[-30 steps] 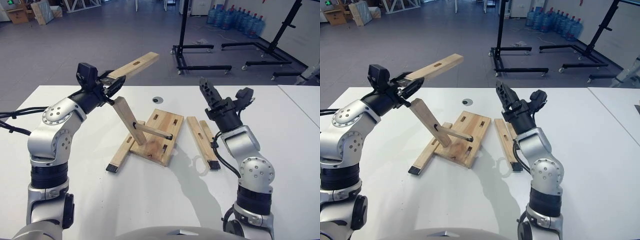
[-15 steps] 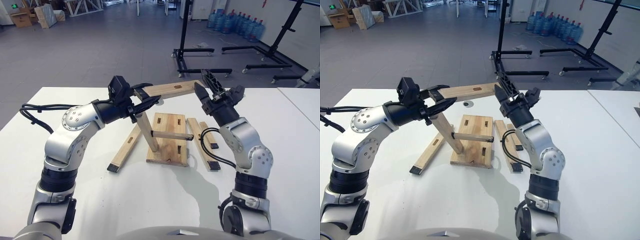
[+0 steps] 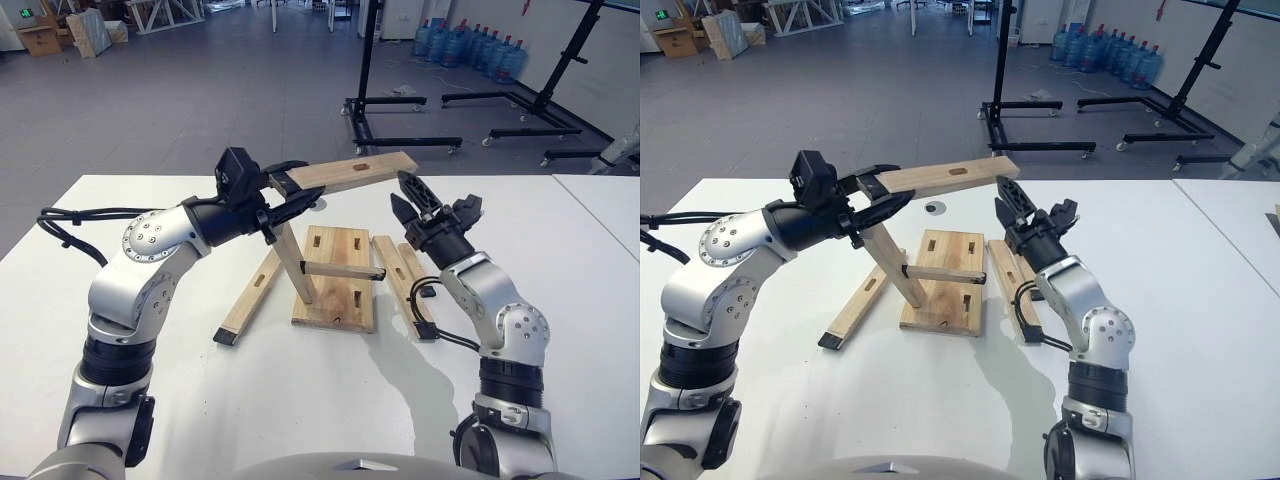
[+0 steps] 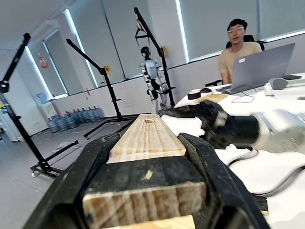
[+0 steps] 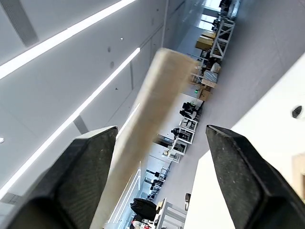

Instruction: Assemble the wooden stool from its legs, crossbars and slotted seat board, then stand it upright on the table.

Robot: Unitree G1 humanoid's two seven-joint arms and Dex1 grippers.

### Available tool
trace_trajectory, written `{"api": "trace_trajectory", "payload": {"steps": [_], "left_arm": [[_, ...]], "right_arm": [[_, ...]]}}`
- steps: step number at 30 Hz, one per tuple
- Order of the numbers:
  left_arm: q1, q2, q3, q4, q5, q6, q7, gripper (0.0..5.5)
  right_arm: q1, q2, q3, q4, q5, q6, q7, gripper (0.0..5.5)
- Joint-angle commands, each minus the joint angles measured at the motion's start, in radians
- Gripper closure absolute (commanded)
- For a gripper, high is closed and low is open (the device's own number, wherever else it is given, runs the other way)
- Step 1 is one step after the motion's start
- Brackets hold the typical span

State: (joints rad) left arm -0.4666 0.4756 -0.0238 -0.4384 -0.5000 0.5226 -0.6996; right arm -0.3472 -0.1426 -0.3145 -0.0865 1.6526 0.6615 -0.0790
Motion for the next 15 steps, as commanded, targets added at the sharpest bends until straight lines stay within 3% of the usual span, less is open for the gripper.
{"api": "trace_trajectory", "payload": {"steps": [1, 10, 15], "left_arm": [[0.009, 0.008, -0.013, -0.02, -0.008, 0.016, -0.005, 3.49], [0.014, -0.012, -0.028, -0.035, -0.022, 0.022, 0.001, 3.49], [0.019, -0.004, -0.036, -0.03, -0.003, 0.003, -0.003, 3.49]], "right_arm": [[-0.024, 0.001, -0.006, -0.007, 0.001, 0.003, 0.012, 2.12], [-0.058, 0.047, 0.007, 0.025, -0.034, -0.006, 0.039, 3.48], [-0.032, 0.065, -0.031, -0.03, 0.024, -0.032, -0.008, 3.79]]}}
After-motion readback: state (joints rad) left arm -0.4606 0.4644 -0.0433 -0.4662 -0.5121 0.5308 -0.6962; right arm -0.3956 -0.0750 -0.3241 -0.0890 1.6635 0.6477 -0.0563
